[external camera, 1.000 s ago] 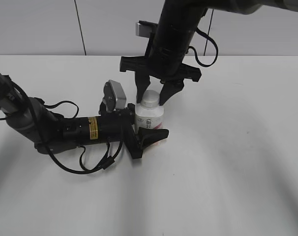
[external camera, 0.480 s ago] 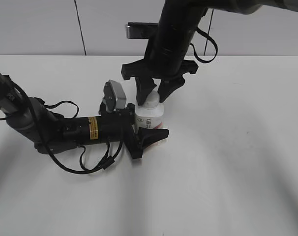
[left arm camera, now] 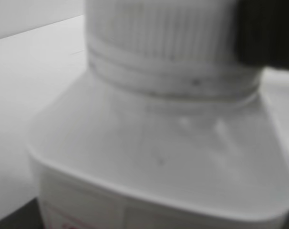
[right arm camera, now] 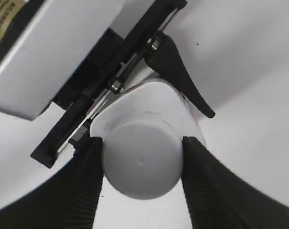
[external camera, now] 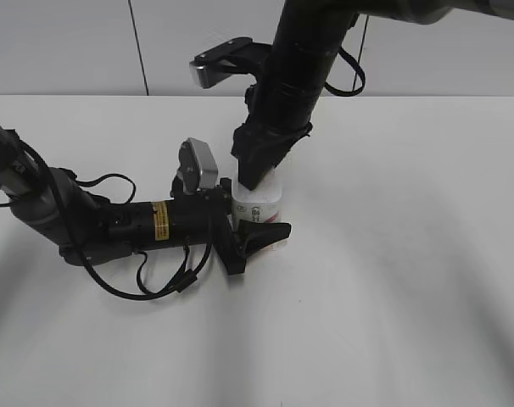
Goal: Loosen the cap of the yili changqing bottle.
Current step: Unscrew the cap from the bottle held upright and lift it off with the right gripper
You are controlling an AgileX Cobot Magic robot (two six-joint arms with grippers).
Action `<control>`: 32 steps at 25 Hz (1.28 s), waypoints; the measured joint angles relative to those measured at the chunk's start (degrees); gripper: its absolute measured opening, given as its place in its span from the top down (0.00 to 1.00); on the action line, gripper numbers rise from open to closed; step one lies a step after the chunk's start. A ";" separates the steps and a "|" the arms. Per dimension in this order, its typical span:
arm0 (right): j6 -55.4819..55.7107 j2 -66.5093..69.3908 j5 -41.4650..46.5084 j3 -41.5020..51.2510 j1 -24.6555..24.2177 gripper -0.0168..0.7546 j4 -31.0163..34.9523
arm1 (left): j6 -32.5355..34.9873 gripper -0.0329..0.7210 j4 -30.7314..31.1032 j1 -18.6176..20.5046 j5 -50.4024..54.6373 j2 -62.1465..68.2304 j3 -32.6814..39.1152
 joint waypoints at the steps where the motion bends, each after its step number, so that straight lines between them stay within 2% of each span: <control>1: -2.02 0.00 0.05 0.00 0.00 0.46 0.00 | 0.00 0.36 0.04 0.00 0.00 0.00 0.00; 25: -33.47 0.00 0.53 -0.27 0.00 0.47 -0.14 | 0.49 0.36 0.33 0.00 0.15 -0.11 -0.05; 32: -38.04 0.00 0.65 -0.29 0.00 0.47 -0.03 | 0.67 0.36 0.40 0.00 0.10 -0.11 -0.05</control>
